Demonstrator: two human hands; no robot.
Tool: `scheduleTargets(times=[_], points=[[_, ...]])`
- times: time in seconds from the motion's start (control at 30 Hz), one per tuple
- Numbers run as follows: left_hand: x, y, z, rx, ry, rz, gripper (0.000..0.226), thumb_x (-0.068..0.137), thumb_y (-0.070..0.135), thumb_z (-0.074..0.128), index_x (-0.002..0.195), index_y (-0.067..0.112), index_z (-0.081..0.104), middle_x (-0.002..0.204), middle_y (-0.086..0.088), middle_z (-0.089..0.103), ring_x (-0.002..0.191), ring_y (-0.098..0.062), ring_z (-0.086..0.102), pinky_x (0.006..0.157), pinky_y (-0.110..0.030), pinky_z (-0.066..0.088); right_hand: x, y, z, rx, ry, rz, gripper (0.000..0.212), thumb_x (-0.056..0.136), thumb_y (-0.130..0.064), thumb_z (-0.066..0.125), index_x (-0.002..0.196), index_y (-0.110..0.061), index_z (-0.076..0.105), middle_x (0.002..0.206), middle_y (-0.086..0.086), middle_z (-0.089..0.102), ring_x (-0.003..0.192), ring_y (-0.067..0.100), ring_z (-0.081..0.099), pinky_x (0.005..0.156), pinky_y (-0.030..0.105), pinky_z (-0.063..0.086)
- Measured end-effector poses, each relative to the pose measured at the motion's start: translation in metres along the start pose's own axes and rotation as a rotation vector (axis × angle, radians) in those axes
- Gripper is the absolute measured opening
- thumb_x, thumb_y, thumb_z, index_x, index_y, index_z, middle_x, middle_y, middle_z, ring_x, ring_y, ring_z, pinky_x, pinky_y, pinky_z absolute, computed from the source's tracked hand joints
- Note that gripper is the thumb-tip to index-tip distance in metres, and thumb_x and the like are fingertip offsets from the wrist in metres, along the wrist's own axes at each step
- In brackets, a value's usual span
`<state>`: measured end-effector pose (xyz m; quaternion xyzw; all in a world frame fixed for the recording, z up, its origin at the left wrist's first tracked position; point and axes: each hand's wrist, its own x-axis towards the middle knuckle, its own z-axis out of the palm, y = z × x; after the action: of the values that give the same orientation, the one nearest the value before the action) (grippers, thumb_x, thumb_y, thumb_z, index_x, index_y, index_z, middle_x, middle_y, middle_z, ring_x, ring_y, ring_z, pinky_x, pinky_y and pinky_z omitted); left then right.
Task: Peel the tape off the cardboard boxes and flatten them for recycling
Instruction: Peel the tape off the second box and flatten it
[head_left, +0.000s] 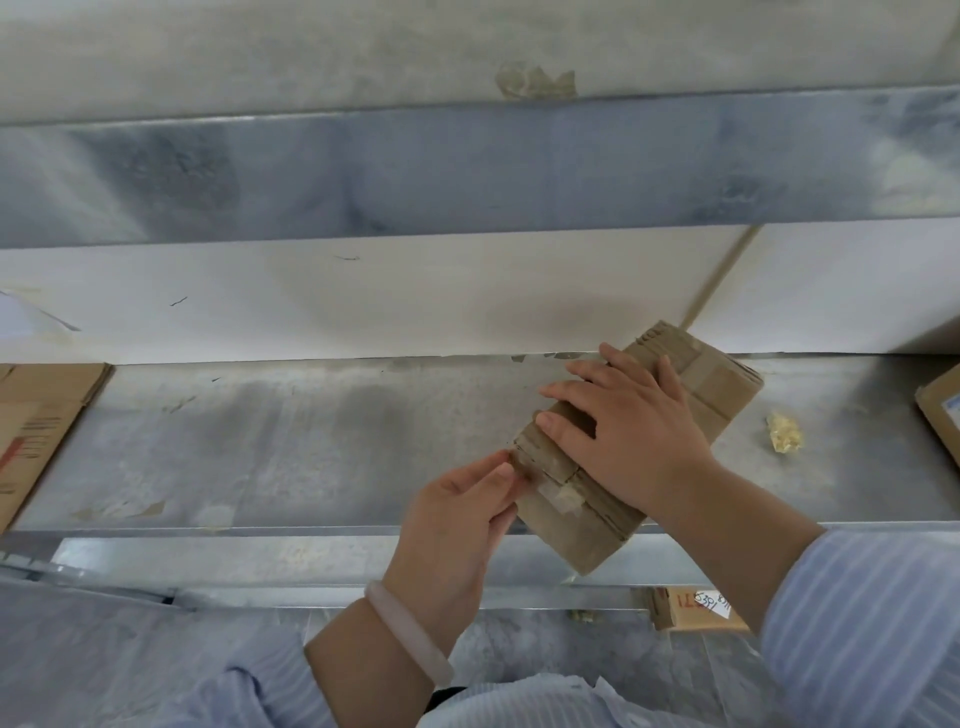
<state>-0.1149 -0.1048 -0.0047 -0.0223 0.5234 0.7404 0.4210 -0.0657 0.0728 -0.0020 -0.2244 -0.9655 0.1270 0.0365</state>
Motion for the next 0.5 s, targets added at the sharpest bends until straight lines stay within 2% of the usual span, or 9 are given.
scheduleTargets(times=[0.07, 0.13, 0.23, 0.33, 0.37, 0.47, 0.5], points=[[0.002, 0.0, 0.002, -0.051, 0.034, -0.024, 0.019, 0.096, 0.005, 0.053, 0.103, 0.005, 0.071, 0.099, -0.012, 0.074, 0.096, -0.019, 0.071, 0.079, -0.026, 0.058, 0.0, -0.001, 0.0, 0.0, -0.001, 0.005, 0.063, 0.081, -0.076, 0.014, 0.13, -0.053, 0.046, 0.149, -0.022, 0.036, 0.147, 0.008, 0.007, 0.118, 0.051, -0.004], [0.007, -0.002, 0.001, 0.027, 0.066, -0.002, 0.018, 0.095, 0.006, 0.055, 0.108, 0.003, 0.067, 0.099, -0.013, 0.074, 0.098, -0.023, 0.07, 0.088, -0.034, 0.056, 0.0, 0.0, 0.0, 0.001, 0.001, 0.002, 0.062, 0.081, -0.075, 0.015, 0.13, -0.053, 0.046, 0.148, -0.022, 0.036, 0.146, 0.008, 0.008, 0.118, 0.051, -0.004], [0.017, -0.002, 0.0, 0.34, 0.169, 0.121, 0.01, 0.091, 0.008, 0.062, 0.096, 0.008, 0.071, 0.09, -0.01, 0.075, 0.093, -0.028, 0.07, 0.084, -0.036, 0.057, 0.0, 0.0, -0.001, -0.002, 0.007, -0.002, 0.059, 0.083, -0.074, 0.017, 0.129, -0.052, 0.047, 0.148, -0.021, 0.037, 0.146, 0.009, 0.009, 0.119, 0.052, -0.002], [0.026, 0.001, -0.002, 0.631, 0.237, 0.25, 0.008, 0.089, 0.012, 0.066, 0.083, 0.015, 0.069, 0.081, -0.006, 0.073, 0.084, -0.026, 0.07, 0.079, -0.036, 0.059, 0.0, 0.0, -0.001, 0.0, 0.003, -0.004, 0.059, 0.083, -0.074, 0.017, 0.129, -0.053, 0.046, 0.148, -0.021, 0.037, 0.146, 0.009, 0.009, 0.119, 0.052, -0.001], [0.028, 0.001, -0.003, 0.718, 0.235, 0.282, 0.012, 0.09, 0.013, 0.064, 0.08, 0.019, 0.067, 0.079, -0.004, 0.072, 0.081, -0.023, 0.069, 0.079, -0.035, 0.058, 0.0, 0.0, -0.001, 0.002, 0.005, -0.003, 0.058, 0.084, -0.074, 0.018, 0.129, -0.052, 0.047, 0.147, -0.021, 0.037, 0.146, 0.009, 0.009, 0.119, 0.052, -0.001], [0.029, 0.0, -0.004, 0.958, 0.215, 0.355, 0.021, 0.093, 0.017, 0.058, 0.074, 0.026, 0.058, 0.077, 0.001, 0.067, 0.075, -0.017, 0.064, 0.065, -0.015, 0.049, 0.0, 0.0, 0.0, 0.004, 0.009, -0.002, 0.059, 0.083, -0.075, 0.017, 0.129, -0.052, 0.047, 0.147, -0.021, 0.038, 0.146, 0.009, 0.01, 0.119, 0.052, 0.0], [0.029, 0.002, -0.005, 1.004, 0.209, 0.349, 0.022, 0.094, 0.018, 0.056, 0.074, 0.026, 0.056, 0.077, 0.001, 0.066, 0.075, -0.016, 0.062, 0.063, -0.013, 0.047, 0.0, 0.0, 0.0, 0.002, 0.009, -0.002, 0.059, 0.083, -0.075, 0.016, 0.129, -0.052, 0.047, 0.147, -0.021, 0.038, 0.146, 0.009, 0.01, 0.119, 0.052, 0.0]])
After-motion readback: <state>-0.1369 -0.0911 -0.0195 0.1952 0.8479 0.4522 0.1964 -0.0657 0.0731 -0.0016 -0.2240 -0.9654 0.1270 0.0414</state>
